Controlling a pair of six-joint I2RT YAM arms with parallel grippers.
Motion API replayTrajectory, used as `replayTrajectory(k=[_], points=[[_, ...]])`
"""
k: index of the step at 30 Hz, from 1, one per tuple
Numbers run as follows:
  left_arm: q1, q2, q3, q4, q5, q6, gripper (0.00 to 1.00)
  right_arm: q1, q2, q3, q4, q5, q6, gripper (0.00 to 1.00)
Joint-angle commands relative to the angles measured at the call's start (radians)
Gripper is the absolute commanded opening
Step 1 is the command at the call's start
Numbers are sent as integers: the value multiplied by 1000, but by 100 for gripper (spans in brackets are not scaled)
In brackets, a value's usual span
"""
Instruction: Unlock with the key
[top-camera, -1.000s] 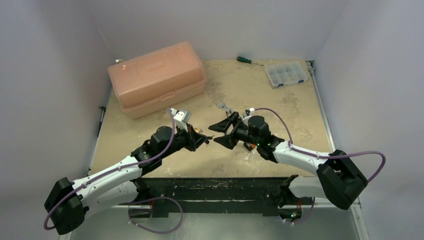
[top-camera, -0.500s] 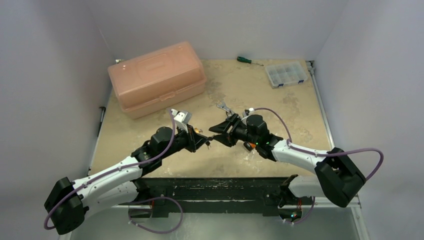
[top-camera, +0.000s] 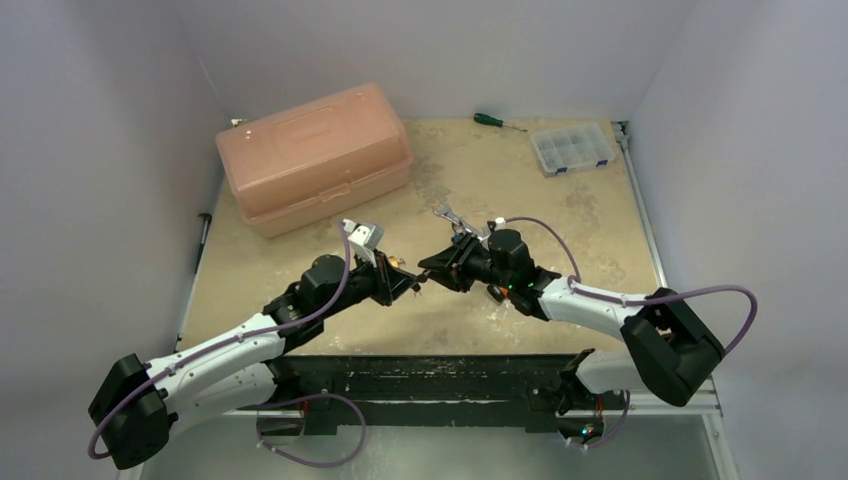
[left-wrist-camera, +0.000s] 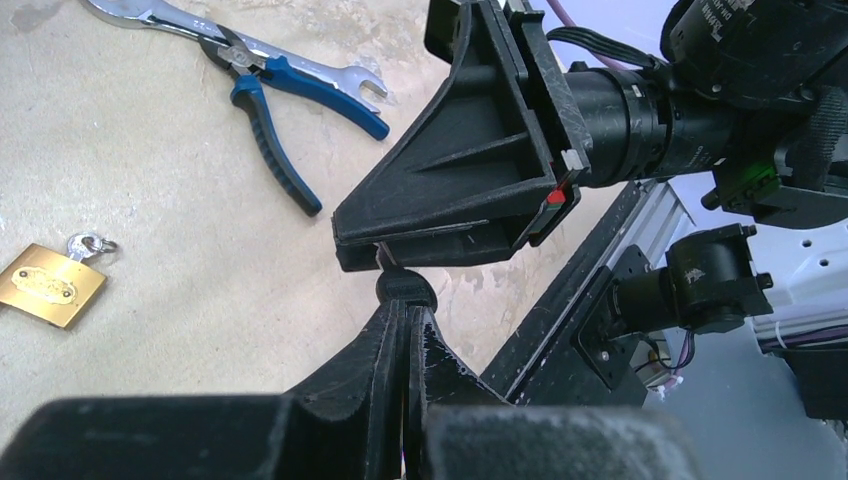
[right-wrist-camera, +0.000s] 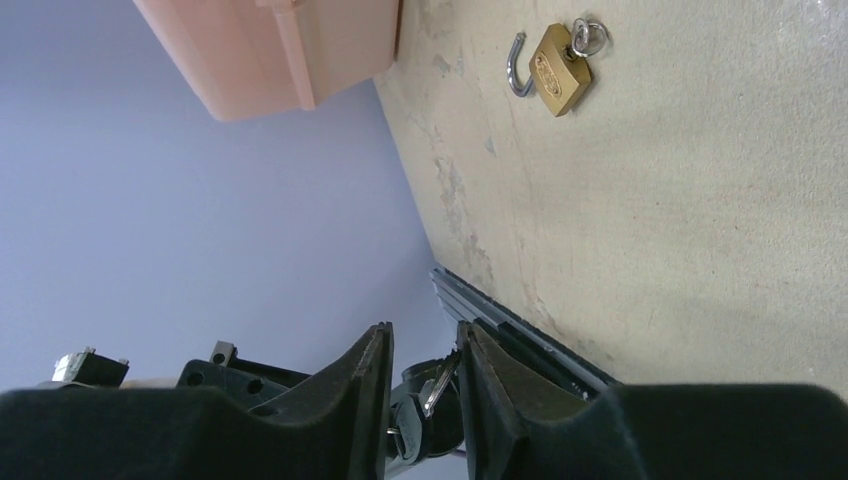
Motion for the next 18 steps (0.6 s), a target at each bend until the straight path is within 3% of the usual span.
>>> replayTrajectory(k=[1, 7, 11, 16, 18], points=[[-6, -3, -5, 54, 15, 7, 0, 4, -11, 36, 20, 37, -13, 33], [-6, -3, -6, 54, 18, 7, 0, 4, -22, 36, 12, 42, -20, 17], [-6, 0, -5, 54, 24, 6, 0, 4, -32, 34, 30, 32, -27, 0], [-6, 16, 5, 48, 44, -2, 0, 4, -41, 37, 43, 24, -54, 0], [-6, 20, 11, 39, 48, -4, 6, 3, -51, 33, 52, 27, -61, 0]])
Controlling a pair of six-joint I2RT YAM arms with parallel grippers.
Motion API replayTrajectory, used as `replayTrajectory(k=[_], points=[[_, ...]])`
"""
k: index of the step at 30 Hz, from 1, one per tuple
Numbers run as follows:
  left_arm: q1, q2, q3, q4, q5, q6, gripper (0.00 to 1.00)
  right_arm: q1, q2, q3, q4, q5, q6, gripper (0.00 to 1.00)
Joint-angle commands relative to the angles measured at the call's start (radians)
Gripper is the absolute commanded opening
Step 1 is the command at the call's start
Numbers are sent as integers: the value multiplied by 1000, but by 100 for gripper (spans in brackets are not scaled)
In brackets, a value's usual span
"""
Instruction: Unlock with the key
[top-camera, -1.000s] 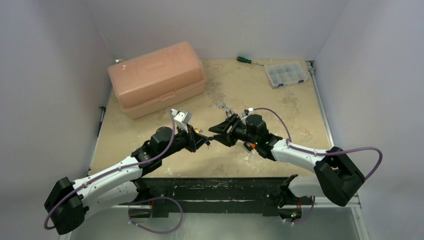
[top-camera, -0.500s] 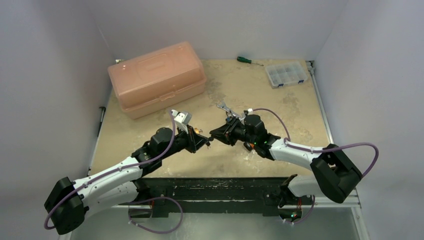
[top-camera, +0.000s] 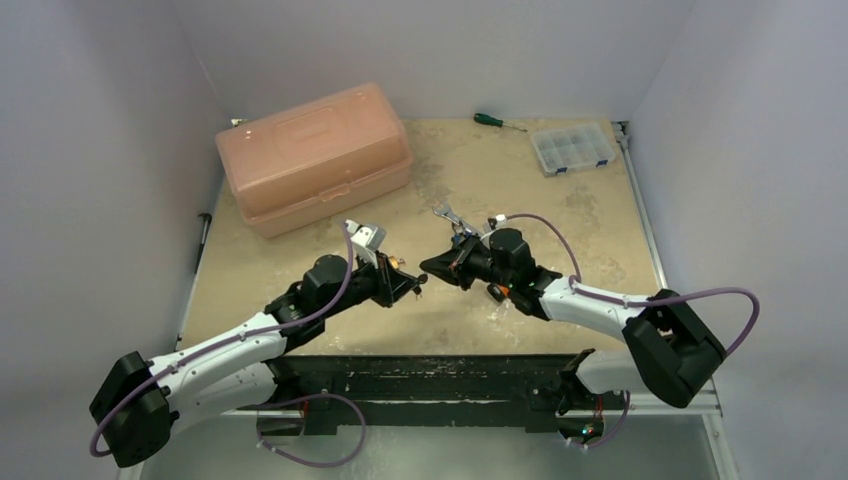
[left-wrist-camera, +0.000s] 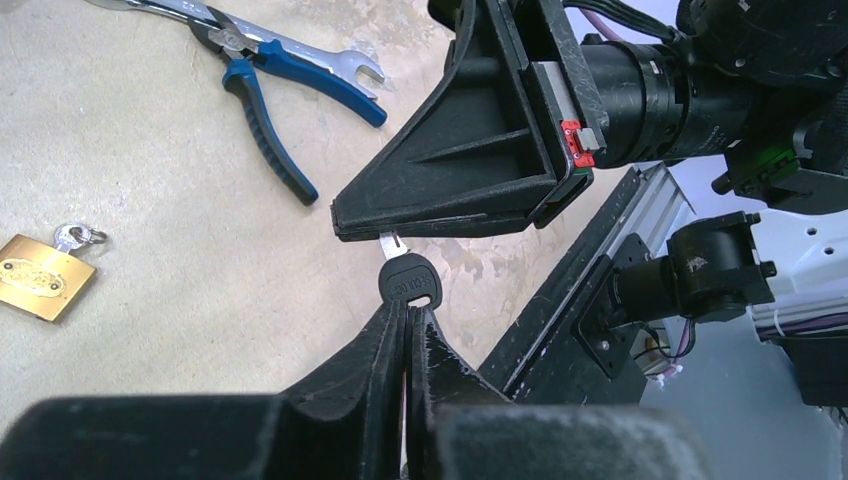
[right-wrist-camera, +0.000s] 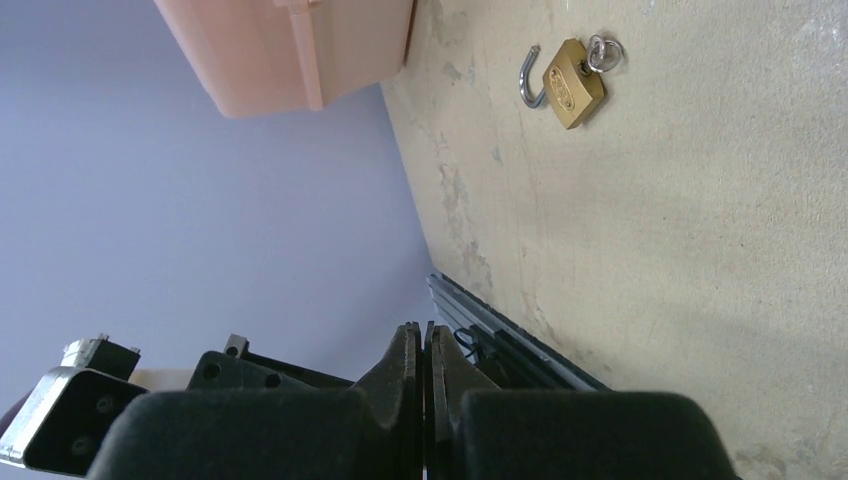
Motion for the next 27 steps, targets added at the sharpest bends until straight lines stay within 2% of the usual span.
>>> replayTrajectory(k=[1, 6, 8, 13, 17, 21, 27], points=[[-5, 9, 21, 35, 31, -5, 11, 4, -48, 25, 53, 14, -36, 0], [-5, 21, 64, 3, 74, -19, 42, 2, -105, 18, 82, 24, -70, 0], [-6, 21, 87, -19, 88, -22, 48, 0, -133, 20, 73, 45, -93, 0], [-5, -32, 135, -42, 111, -19, 54, -2, -196, 64, 37, 80, -197, 0], [-5, -103, 159, -45, 136, -1, 69, -4, -264, 74, 62, 108, -278, 0], [-5, -137, 170, -28, 151, -8, 71, -7, -347, 60, 143, 132, -347, 0], [-5, -155, 181, 84, 142, -74, 71, -7, -448, 46, 228, 157, -417, 0]])
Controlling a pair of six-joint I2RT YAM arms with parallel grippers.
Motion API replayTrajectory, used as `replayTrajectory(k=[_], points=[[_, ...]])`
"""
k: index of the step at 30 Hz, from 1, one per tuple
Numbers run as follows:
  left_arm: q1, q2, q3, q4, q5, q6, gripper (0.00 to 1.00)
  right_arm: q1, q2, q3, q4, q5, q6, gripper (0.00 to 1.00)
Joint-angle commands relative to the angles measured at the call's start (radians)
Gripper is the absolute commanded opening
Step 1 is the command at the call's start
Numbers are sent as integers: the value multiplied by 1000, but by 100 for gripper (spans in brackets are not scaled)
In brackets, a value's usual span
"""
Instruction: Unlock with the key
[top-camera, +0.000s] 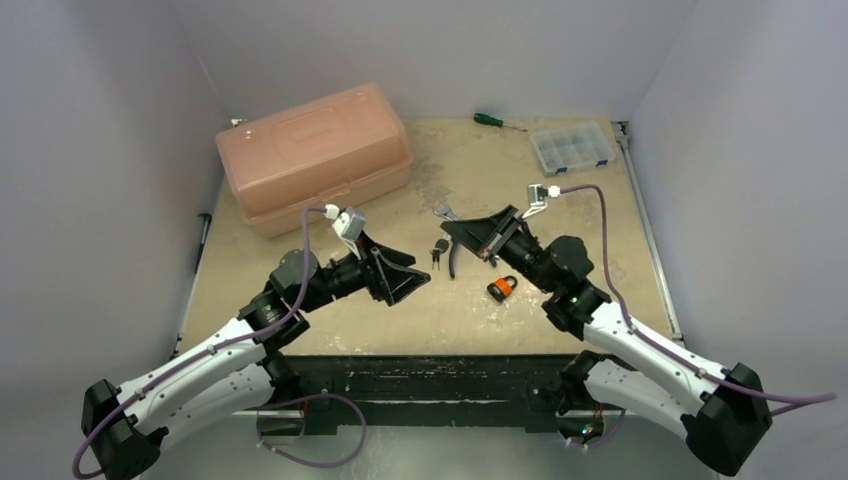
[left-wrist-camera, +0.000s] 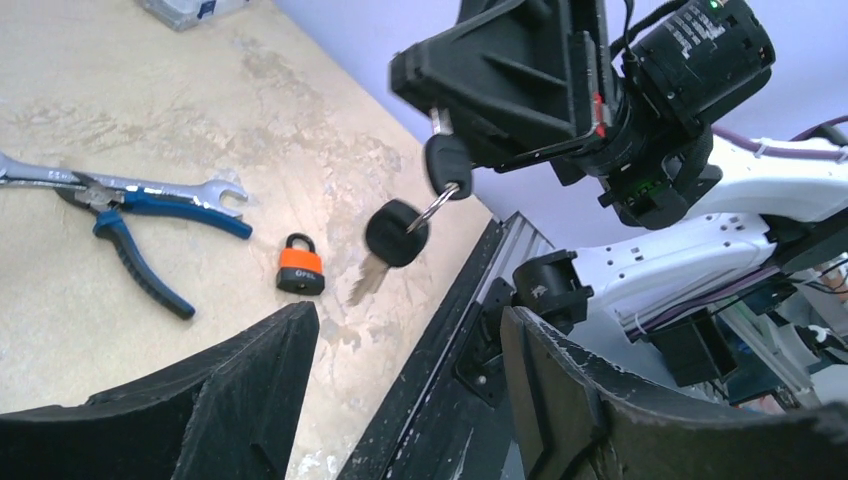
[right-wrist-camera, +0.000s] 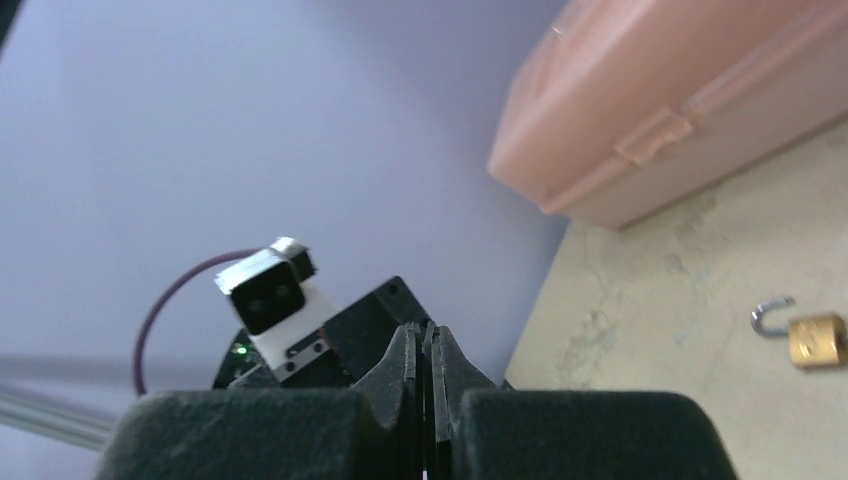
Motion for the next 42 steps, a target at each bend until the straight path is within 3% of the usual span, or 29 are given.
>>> replayTrajectory(k=[1, 18, 42], points=[[-5, -7, 47, 135, 7, -49, 70, -6, -66, 17, 132, 47, -86, 0], [-6, 151, 118, 483, 29, -129, 65, -6, -160, -29, 262, 129, -127, 0], [-21, 341, 153, 700, 56, -227, 52, -5, -133, -37, 311, 113, -135, 0]])
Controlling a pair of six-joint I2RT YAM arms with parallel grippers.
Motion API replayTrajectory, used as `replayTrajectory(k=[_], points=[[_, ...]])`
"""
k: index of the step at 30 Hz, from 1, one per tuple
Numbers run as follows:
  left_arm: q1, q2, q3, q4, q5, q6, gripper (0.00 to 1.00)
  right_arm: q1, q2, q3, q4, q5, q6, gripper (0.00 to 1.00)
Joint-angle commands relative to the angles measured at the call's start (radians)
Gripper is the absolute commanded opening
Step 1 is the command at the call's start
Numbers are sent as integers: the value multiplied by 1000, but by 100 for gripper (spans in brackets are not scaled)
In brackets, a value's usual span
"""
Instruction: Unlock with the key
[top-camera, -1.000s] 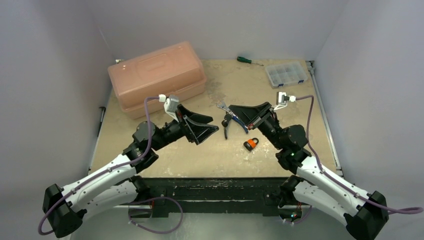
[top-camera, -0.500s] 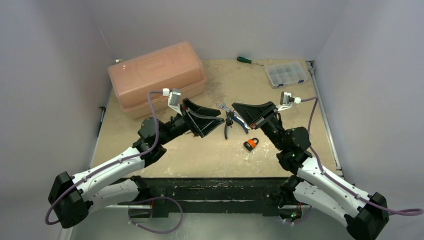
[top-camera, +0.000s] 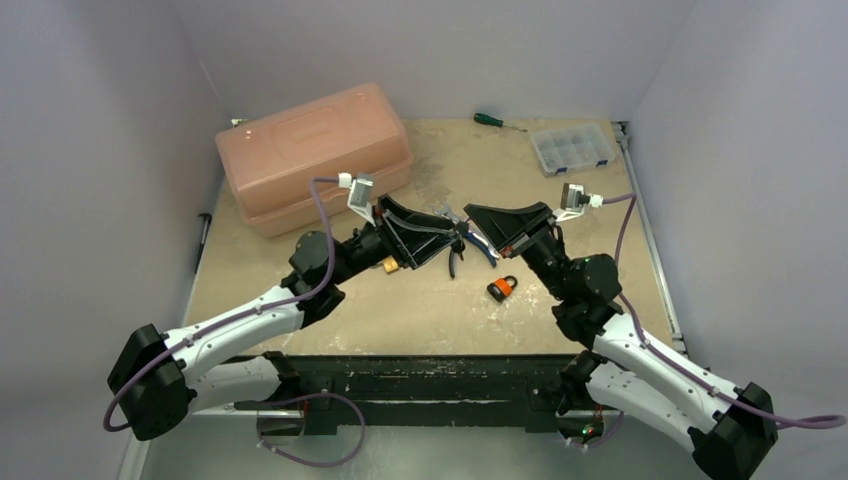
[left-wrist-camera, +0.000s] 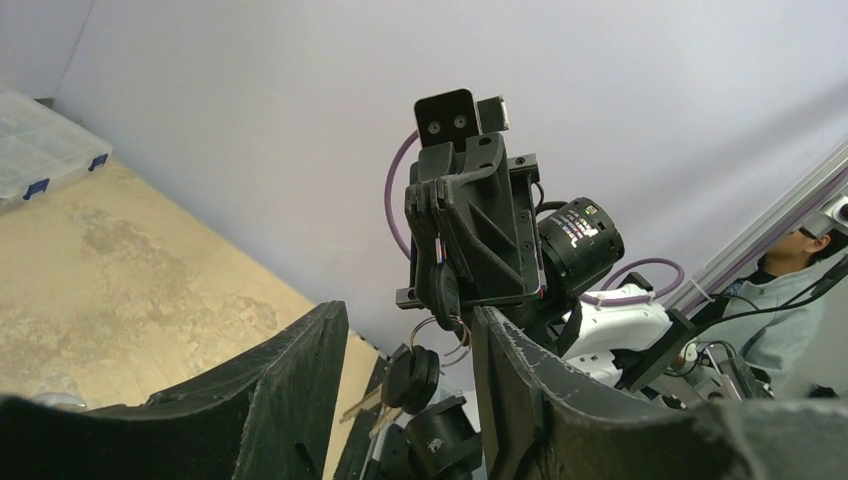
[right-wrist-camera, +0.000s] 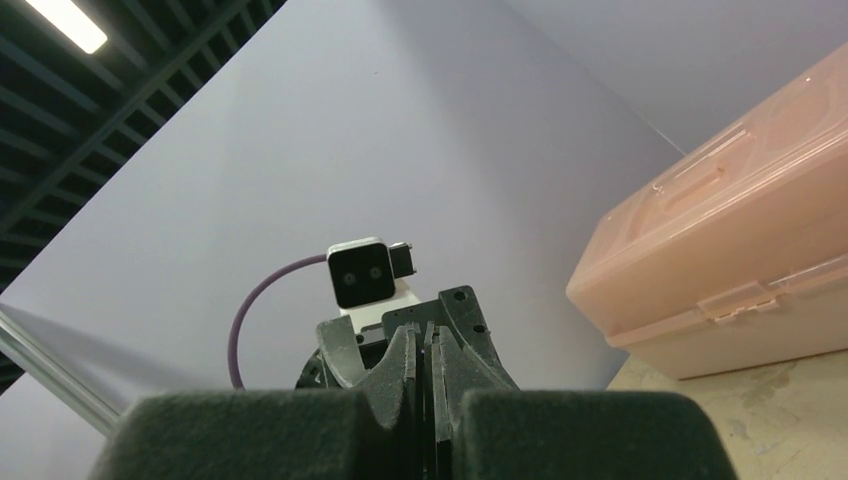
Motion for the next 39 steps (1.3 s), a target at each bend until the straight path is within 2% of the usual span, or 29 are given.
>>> replayTrajectory(k=[1, 7, 9, 13, 17, 19, 20, 22, 23, 24, 28, 33, 35, 39], points=[[-9, 16, 43, 100, 15, -20, 51, -4, 7, -5, 61, 10, -26, 0], [-13, 39, 51, 114, 14, -23, 51, -4, 18, -10, 79, 0, -25, 0], [-15, 45, 54, 114, 12, -23, 48, -4, 20, -11, 82, 0, -24, 0], [-17, 60, 55, 117, 12, -22, 29, -4, 21, -13, 91, -4, -23, 0], [-19, 70, 55, 121, 11, -24, 0, -3, 24, -11, 91, -15, -25, 0], [-19, 67, 52, 116, 5, -22, 0, -3, 22, 11, 34, -48, -26, 0], [-20, 62, 50, 110, -1, -20, 0, -5, 17, 24, -2, -55, -39, 18], [-19, 54, 48, 96, -5, -12, 0, -5, -16, 64, -117, -35, -94, 76], [-19, 48, 46, 90, -7, -11, 0, -5, -36, 89, -186, -20, -131, 90], [-19, 43, 45, 83, -7, -7, 0, -5, -57, 119, -253, -3, -176, 98], [-19, 28, 46, 58, 2, -1, 0, -6, -135, 202, -441, 53, -342, 99], [-19, 15, 57, 14, 46, 25, 0, -6, -114, 363, -743, 158, -422, 86], [-20, 12, 61, -5, 63, 39, 0, -7, -85, 396, -808, 102, -429, 82], [-19, 10, 81, -31, 121, 64, 0, -6, -75, 370, -790, -28, -430, 77]])
